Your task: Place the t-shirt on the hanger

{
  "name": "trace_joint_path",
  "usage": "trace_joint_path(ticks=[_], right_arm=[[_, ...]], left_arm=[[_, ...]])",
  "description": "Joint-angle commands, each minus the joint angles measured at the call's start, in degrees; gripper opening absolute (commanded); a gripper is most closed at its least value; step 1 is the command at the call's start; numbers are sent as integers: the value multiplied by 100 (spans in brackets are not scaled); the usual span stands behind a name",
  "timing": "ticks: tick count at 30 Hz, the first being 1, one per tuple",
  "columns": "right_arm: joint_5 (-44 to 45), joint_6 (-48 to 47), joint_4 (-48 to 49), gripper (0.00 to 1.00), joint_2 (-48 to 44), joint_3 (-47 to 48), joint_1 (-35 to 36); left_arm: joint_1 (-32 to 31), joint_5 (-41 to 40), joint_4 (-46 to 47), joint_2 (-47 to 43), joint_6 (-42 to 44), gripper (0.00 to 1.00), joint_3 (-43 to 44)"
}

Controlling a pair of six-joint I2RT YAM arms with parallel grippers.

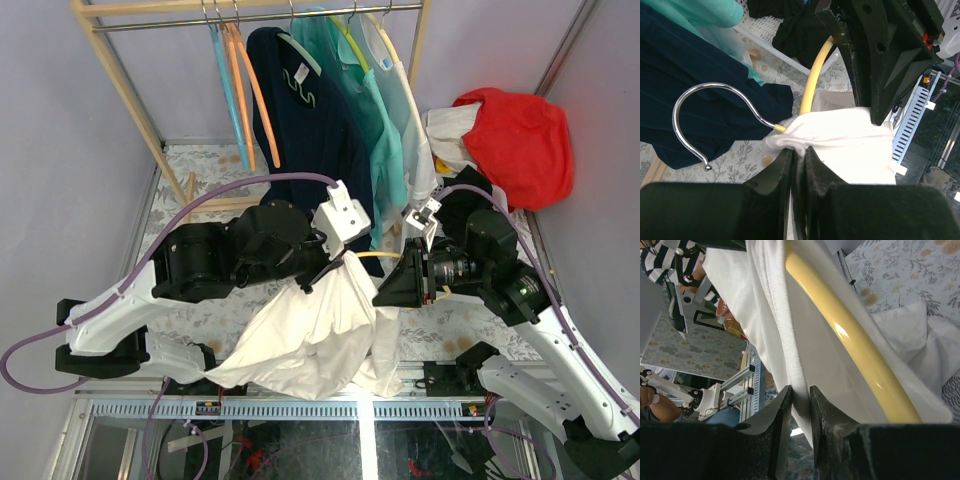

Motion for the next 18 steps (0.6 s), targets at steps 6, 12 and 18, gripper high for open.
trace_joint_path(ticks=[6,12,18], right_arm=[[141,-697,-1014,25,-268,116,12],[275,-739,-1300,21,-460,19,16],[662,-943,-1744,22,-550,-6,12]], left_arm=[[89,-282,222,-164,188,0,405],[124,-369,194,-224,233,0,444],[138,-389,144,-275,287,0,501]])
